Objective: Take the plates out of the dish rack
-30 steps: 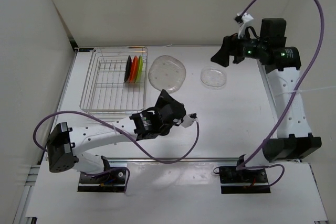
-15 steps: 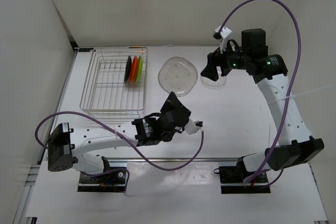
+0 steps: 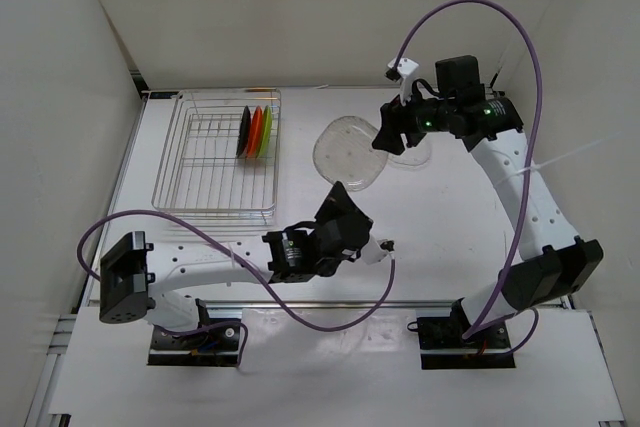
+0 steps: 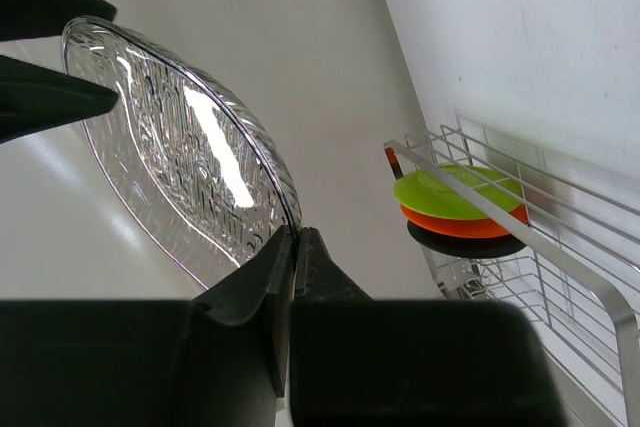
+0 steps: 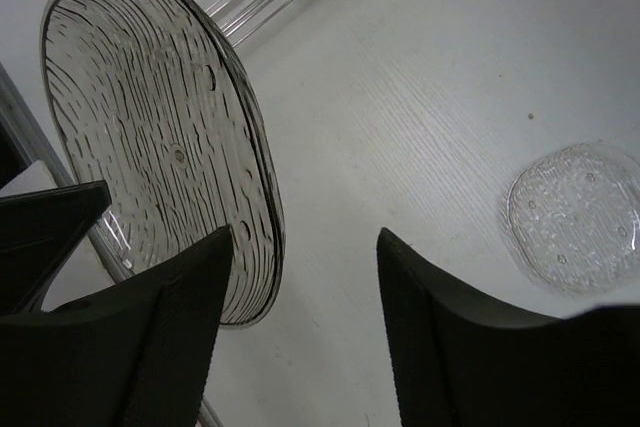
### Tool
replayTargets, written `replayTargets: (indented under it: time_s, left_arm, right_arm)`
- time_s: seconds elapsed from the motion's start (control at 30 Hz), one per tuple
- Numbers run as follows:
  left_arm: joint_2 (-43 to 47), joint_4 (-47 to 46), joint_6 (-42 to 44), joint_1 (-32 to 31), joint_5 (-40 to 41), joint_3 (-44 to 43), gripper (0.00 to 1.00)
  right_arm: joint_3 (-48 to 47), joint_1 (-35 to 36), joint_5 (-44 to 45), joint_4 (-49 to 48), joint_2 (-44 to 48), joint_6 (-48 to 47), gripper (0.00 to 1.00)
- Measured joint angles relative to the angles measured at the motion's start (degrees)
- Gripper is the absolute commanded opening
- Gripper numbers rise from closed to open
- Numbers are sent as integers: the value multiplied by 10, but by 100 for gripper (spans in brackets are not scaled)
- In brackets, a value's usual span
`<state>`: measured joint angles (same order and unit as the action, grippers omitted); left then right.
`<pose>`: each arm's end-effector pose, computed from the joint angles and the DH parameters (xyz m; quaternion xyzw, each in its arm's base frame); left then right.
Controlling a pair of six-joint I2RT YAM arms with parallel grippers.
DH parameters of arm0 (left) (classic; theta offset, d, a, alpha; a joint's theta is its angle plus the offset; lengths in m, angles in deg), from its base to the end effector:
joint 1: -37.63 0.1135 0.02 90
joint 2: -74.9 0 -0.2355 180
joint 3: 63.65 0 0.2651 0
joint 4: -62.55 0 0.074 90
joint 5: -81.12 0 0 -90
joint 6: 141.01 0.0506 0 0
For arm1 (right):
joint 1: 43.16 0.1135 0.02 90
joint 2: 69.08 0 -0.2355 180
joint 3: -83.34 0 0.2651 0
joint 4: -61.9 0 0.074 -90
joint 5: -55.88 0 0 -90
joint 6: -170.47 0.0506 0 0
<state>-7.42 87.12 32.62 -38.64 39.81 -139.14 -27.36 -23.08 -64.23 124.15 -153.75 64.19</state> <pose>0.1184 -0.3246 0.2594 0.7471 0.3373 0.3874 0.4219 0.3025 0.1376 0.3947 -0.3803 0.7816 0.2460 0.4288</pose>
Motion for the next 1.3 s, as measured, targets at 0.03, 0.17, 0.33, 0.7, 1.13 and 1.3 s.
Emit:
replayTargets:
  time_s: [0.03,0.17,0.33,0.7,1.13,1.3]
  left_arm:
    - [-1,-1,1,-1,0,0,11]
    - [-4,-7,4,-1,0,0,11]
    - [-7,-7,6,-1,0,0,11]
    - [-16,30,-26,3,-1,-19,25]
    - [-31,114,-90,23,-5,-104,100]
    - [-68,188,-158,47,-21,-219,100]
  right_arm:
    - [0,1,0,0,-5,0,53]
    - [-1,6,1,1,-21,0,28]
    - [-4,10,1,3,-22,5,10]
    - [-9,11,3,2,-22,19,0]
    - [2,-27,106,-70,-22,134,0]
    - [40,-98,188,-126,-38,222,0]
